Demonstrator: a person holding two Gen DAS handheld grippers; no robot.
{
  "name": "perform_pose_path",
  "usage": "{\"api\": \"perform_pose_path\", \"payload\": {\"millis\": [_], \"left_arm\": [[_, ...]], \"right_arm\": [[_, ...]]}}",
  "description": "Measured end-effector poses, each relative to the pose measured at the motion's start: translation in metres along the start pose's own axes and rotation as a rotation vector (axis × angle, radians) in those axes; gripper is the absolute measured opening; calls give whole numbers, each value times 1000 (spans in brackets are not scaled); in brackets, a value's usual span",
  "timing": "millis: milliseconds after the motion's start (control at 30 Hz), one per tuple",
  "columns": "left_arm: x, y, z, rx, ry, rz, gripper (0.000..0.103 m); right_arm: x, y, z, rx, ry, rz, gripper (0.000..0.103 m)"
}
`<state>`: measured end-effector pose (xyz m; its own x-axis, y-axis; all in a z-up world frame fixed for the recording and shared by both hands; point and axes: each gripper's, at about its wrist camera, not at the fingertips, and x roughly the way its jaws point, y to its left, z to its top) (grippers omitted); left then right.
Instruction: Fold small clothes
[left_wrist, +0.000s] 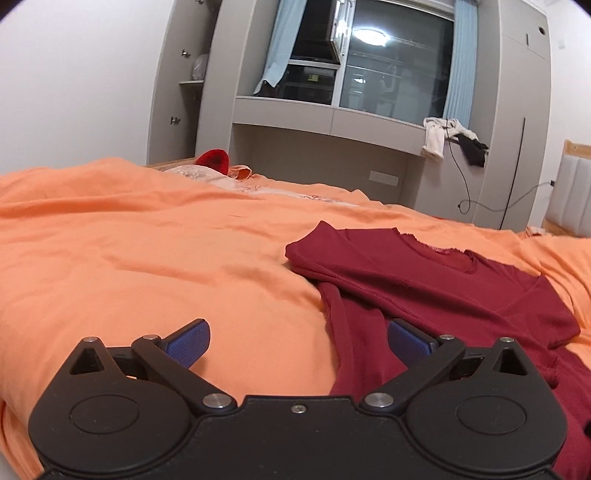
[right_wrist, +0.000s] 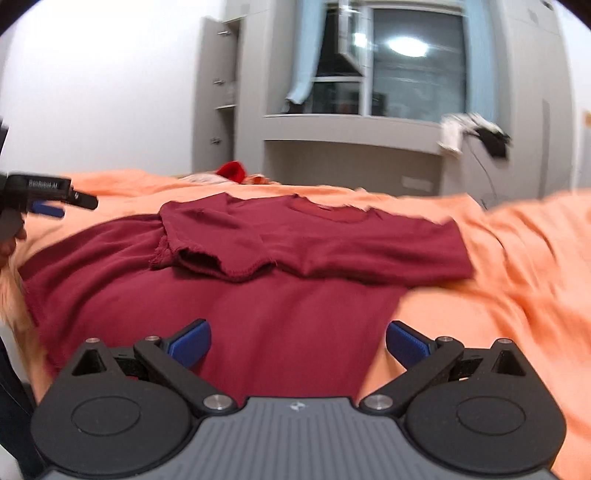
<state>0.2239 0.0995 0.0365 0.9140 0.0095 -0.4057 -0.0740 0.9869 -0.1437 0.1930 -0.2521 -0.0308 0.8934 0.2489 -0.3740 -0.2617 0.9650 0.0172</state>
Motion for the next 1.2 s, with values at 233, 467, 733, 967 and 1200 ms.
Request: {"api": "perform_pose_path", "payload": {"millis": [233, 467, 733, 967, 1200], "left_arm": [[-4, -2, 2, -20, -7, 1, 102], [-17, 5, -4, -38, -8, -13, 102], [-18, 8, -14, -40, 58, 26, 102], [-24, 12, -15, -53, 53, 21, 102], [-15, 10, -18, -19, 101, 61, 102]], "right_arm": [[-11, -10, 0, 160, 72, 28, 67], [-20, -33, -4, 403, 87, 94, 64], [-21, -28, -3, 388, 101, 72, 15], [-56, -51, 19, 374, -6, -32, 4], [-46, -64, 13, 358, 48, -117, 4]]}}
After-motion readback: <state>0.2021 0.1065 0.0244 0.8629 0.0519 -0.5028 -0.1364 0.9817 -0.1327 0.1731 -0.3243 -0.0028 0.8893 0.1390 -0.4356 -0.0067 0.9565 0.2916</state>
